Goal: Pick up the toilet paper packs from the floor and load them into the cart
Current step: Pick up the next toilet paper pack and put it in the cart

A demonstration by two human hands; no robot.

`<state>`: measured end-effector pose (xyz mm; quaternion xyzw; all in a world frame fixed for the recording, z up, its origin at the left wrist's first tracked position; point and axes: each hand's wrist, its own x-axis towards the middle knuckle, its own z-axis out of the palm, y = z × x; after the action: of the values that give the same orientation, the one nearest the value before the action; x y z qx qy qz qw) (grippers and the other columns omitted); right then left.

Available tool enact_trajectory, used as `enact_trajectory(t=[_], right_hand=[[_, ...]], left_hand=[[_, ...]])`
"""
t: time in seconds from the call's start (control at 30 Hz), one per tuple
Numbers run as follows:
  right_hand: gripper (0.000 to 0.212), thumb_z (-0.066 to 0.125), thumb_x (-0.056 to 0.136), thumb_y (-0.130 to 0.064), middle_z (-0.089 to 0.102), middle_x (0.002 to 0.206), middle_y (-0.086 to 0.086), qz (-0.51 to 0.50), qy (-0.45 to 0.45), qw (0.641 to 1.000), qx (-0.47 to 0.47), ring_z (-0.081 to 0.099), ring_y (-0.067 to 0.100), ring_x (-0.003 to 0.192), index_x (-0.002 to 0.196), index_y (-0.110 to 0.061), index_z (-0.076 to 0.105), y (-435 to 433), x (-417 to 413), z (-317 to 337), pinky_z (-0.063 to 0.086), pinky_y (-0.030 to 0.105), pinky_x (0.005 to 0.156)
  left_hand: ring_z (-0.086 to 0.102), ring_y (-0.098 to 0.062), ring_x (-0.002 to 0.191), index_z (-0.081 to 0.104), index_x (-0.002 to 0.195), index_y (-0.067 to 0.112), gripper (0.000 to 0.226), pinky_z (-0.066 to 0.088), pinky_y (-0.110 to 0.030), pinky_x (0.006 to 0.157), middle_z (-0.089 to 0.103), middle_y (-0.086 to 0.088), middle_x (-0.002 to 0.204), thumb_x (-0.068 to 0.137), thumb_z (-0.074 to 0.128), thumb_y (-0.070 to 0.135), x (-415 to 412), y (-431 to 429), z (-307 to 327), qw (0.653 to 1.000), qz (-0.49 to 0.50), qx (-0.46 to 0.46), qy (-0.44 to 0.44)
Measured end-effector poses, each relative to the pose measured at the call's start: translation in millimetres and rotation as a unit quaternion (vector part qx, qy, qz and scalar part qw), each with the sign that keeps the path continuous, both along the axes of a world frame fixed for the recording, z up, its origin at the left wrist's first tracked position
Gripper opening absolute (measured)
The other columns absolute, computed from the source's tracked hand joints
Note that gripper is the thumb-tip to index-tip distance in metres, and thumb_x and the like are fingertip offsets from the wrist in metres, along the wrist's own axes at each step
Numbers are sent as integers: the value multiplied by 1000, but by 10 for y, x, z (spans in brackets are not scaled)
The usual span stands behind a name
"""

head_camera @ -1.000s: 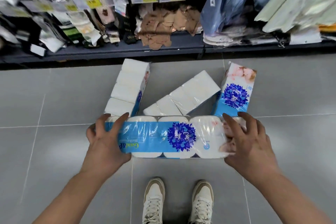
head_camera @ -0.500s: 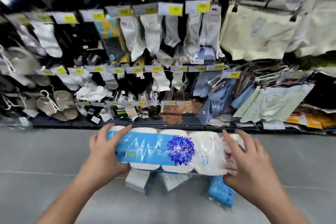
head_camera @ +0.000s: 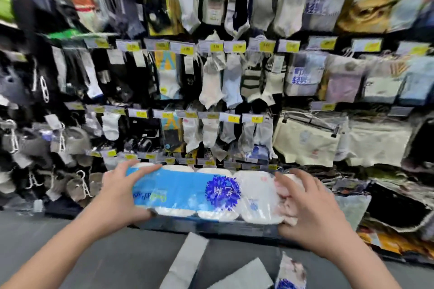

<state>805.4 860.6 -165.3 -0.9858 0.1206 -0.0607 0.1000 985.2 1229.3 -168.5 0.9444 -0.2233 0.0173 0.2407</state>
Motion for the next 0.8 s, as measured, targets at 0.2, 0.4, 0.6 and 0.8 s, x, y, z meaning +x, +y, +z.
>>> enact_trajectory(t=[0.2, 0.4, 0.6, 0.8], right_hand=[[105, 62, 47, -58, 34, 152, -5, 50, -38, 998, 26, 41, 26, 136, 148, -46, 36, -122, 186, 325, 39, 45, 111], [104, 65, 46, -55, 38, 146, -5, 133, -60, 988, 59, 44, 25, 133, 147, -42, 43, -43, 573, 477, 41, 43, 111], [103, 65, 46, -56, 38, 147, 0, 228, -83, 967, 78, 39, 30, 139, 146, -39, 45, 348, 1045, 517, 38, 50, 114], [103, 66, 47, -56, 38, 147, -1, 317, -89, 940, 89, 39, 28, 138, 146, -39, 43, 1123, 1498, 577, 38, 48, 114]], left_hand=[[32, -24, 128, 48, 127, 71, 91, 31, -36, 110, 35, 21, 139, 44, 81, 54, -148, 165, 395, 999, 0, -45, -6], [31, -20, 131, 51, 128, 66, 92, 32, -34, 111, 36, 20, 141, 53, 96, 39, -329, 453, 542, 996, 62, -55, -31], [32, -18, 129, 51, 126, 68, 91, 28, -29, 109, 36, 20, 139, 53, 97, 38, -580, 1002, 656, 987, 144, -52, -57], [36, -22, 131, 55, 126, 63, 90, 25, -30, 111, 38, 17, 138, 50, 97, 39, -851, 1731, 731, 971, 227, -32, -69]])
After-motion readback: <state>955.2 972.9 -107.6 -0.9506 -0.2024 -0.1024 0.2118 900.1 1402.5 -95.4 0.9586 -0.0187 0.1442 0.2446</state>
